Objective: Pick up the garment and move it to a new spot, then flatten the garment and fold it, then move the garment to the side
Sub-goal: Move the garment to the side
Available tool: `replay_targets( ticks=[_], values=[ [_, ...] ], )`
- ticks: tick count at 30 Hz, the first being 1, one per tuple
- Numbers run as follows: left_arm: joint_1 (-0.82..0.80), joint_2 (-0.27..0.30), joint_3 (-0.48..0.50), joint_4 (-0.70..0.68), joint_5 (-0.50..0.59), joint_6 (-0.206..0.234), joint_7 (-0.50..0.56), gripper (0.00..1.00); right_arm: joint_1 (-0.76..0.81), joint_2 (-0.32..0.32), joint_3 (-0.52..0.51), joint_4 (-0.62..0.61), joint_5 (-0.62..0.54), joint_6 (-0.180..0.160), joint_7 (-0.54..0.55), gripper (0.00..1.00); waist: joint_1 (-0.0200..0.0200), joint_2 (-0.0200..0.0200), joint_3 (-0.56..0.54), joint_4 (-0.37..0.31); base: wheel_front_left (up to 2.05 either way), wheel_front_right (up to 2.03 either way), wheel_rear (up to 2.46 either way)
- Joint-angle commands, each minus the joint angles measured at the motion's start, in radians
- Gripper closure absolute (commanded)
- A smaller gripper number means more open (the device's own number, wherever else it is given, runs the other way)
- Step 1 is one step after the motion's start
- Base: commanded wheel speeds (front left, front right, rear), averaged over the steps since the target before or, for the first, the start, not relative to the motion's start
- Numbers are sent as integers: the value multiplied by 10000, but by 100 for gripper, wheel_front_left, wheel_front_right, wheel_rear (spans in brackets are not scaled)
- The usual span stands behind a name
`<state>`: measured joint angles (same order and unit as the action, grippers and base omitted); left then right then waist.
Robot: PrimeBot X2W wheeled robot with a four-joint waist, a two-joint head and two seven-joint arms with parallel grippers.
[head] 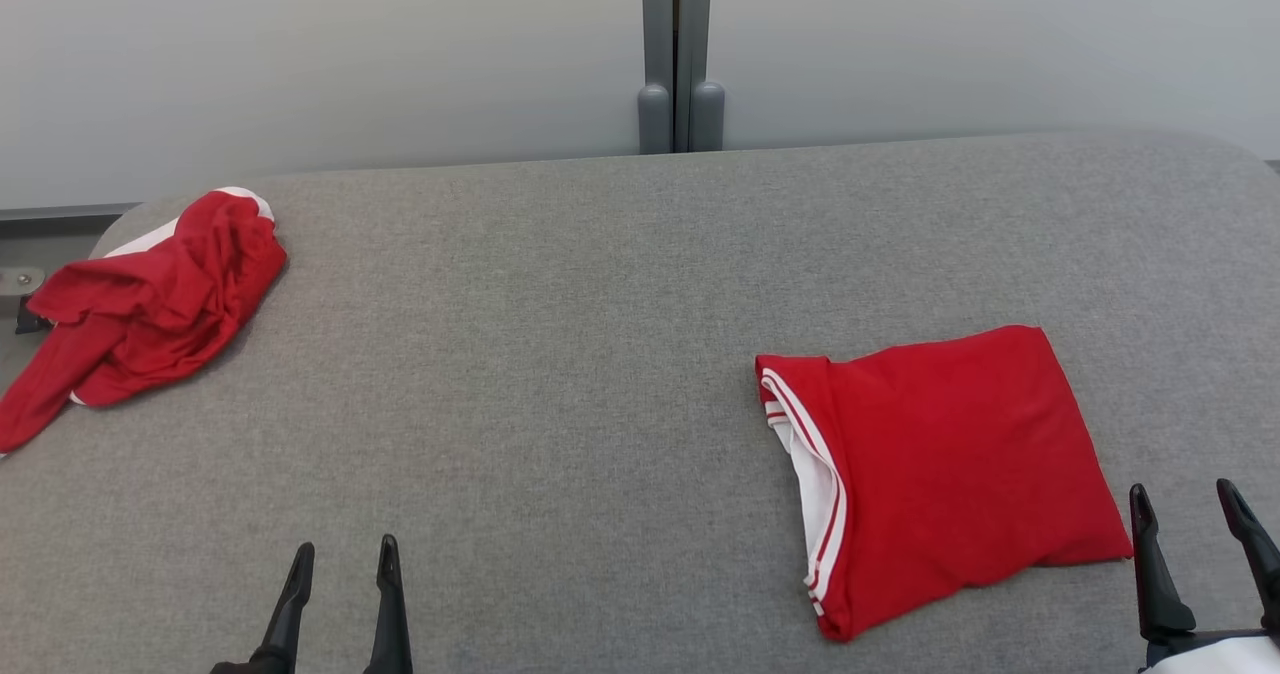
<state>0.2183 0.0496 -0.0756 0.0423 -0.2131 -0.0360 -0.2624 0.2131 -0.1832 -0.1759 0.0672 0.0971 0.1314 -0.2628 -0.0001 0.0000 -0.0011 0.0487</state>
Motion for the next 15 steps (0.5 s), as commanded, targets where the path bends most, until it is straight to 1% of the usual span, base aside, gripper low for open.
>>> replay_targets(
  ticks=[1,11,14,15],
  values=[
    [141,20,26,19,-18,-47,-32,0,75,-5,41,-69,-40,-15,-23,0,1,0,36,15,0,0,0],
    [122,20,120,77,19,-69,-32,0,-118,12,316,-263,-167,-15,-24,0,1,0,179,-41,0,0,0],
    [37,20,147,65,12,-79,-32,0,-326,-23,264,-369,0,-15,-24,0,1,0,254,-72,0,0,0],
    [-1,20,176,51,3,-69,-32,0,-465,-51,105,-347,86,-15,-24,0,1,0,307,-104,0,0,0]
  ],
)
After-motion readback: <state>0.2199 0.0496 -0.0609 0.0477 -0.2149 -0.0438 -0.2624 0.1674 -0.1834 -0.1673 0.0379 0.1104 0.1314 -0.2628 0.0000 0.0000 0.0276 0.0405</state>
